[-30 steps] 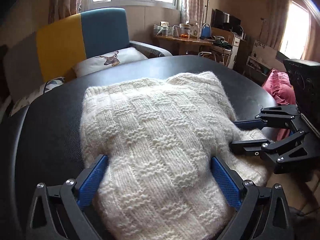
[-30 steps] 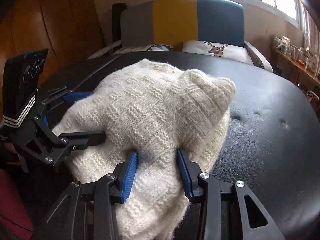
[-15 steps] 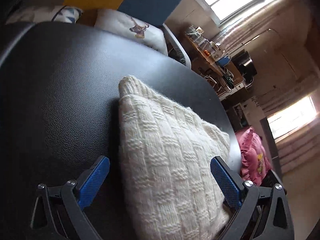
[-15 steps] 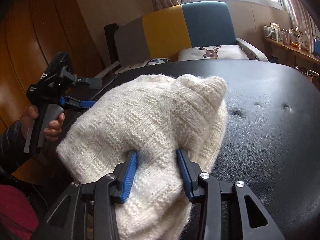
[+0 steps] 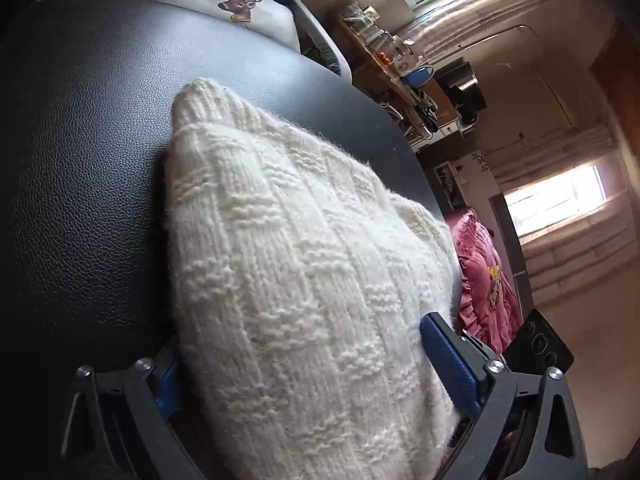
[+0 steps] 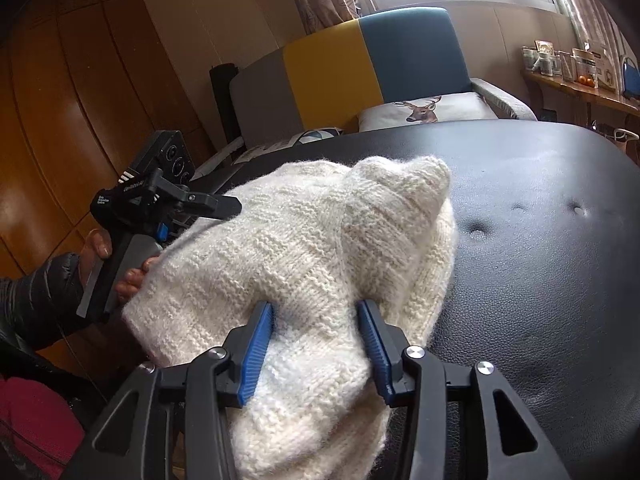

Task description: Fold clothes

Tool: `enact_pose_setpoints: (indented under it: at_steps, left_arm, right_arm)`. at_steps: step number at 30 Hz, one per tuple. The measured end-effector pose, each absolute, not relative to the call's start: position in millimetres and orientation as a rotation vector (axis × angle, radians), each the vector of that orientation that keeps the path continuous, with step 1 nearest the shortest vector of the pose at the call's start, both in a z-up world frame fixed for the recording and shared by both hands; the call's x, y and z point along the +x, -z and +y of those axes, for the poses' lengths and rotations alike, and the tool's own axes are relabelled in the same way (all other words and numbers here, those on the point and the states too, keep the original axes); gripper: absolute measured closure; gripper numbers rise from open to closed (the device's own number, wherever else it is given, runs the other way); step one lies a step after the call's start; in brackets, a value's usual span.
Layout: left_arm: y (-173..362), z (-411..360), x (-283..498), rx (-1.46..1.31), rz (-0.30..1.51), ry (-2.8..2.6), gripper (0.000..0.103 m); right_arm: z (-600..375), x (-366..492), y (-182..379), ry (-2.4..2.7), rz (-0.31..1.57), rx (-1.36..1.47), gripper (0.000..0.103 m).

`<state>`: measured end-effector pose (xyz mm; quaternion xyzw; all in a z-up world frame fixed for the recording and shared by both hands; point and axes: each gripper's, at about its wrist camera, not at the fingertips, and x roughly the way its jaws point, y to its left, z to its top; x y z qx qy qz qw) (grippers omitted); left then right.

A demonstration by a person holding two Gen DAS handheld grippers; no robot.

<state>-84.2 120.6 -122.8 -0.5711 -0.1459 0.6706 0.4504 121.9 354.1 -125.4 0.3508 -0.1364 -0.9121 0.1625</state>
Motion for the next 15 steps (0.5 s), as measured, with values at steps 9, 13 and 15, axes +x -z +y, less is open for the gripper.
enact_pose_setpoints:
  at_steps: [9, 13, 15]
  left_arm:
    - [124.5, 132.1, -81.5, -1.389, -0.343, -1.630, 0.042]
    - [126.9, 131.4, -85.3, -1.390, -0.347, -1.628, 0.042]
    - [126.3, 132.1, -86.2, -1.386, -0.328, -1.627, 0.042]
  right_arm:
    - [438.9, 116.2, 117.8, 2.372, -1.148, 1.202, 0.036]
    - [450.0, 113.0, 140.7, 2.296, -1.258, 1.350, 0.033]
    - [444.2, 102.4, 148.7, 2.233, -1.302, 1.345, 0.031]
